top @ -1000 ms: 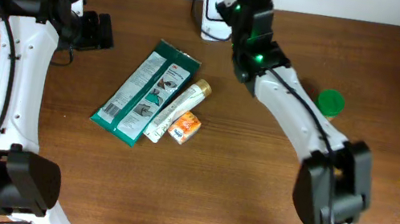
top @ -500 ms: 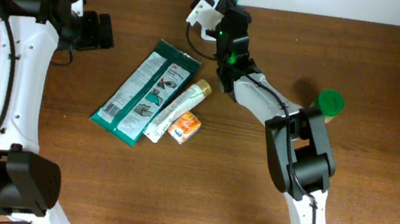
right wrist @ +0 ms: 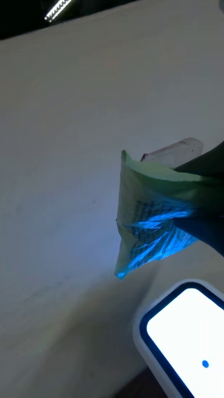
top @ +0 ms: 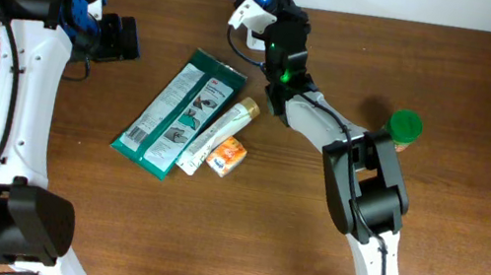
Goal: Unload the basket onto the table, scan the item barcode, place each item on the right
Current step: 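Carry the wipes pack with the right gripper up to the white scanner, then move the wipes pack away and set it on the table right side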
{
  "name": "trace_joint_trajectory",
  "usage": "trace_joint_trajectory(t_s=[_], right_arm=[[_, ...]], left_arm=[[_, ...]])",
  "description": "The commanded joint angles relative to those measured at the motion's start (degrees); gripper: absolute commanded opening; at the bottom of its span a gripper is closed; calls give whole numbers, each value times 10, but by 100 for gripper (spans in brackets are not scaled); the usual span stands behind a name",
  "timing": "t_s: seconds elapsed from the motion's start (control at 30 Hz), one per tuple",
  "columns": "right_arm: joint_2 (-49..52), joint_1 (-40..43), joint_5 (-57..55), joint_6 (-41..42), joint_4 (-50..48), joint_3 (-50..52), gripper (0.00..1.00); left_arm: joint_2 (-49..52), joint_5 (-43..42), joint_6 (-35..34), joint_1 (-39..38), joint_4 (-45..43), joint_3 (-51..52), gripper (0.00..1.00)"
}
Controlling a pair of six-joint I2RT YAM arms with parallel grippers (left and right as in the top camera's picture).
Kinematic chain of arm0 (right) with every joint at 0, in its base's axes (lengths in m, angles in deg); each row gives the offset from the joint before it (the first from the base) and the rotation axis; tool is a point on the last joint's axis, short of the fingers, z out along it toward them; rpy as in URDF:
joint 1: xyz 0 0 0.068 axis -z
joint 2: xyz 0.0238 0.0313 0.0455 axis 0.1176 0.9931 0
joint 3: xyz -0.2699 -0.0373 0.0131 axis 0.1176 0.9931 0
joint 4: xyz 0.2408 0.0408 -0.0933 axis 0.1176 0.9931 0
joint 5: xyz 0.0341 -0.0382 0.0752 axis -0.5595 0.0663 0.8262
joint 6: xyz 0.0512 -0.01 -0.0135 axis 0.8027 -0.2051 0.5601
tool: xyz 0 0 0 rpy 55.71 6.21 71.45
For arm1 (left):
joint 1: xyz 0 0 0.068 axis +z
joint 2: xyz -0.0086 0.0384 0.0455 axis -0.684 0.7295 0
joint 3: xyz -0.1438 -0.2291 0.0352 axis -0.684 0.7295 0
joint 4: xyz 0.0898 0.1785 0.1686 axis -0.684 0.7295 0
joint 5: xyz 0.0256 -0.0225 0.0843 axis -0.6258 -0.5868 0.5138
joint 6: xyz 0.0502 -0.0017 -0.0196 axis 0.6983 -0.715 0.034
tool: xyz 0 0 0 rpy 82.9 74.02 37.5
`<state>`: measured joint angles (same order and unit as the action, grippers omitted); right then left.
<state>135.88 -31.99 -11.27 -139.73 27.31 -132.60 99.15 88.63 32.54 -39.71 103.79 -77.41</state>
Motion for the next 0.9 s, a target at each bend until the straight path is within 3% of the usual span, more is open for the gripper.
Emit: trace_joint_trajectory(t_s=[0.0, 0.27, 0.53, 0.73, 0.87], right_arm=[[2, -5, -10, 4, -4, -8, 4], [-35, -10, -14, 40, 49, -8, 4], [-219, -6, -16, 191, 289, -8, 4], [-369, 7, -16, 487, 664, -8, 4], [-377, 52, -7, 660, 886, -7, 4]], left_arm=[[-8, 4, 5, 0, -1, -4, 99], [-8, 4, 5, 0, -1, -4, 99], [-8, 4, 5, 0, -1, -4, 99], [-8, 4, 5, 0, -1, -4, 99], [-8, 4, 5, 0, -1, -4, 99]])
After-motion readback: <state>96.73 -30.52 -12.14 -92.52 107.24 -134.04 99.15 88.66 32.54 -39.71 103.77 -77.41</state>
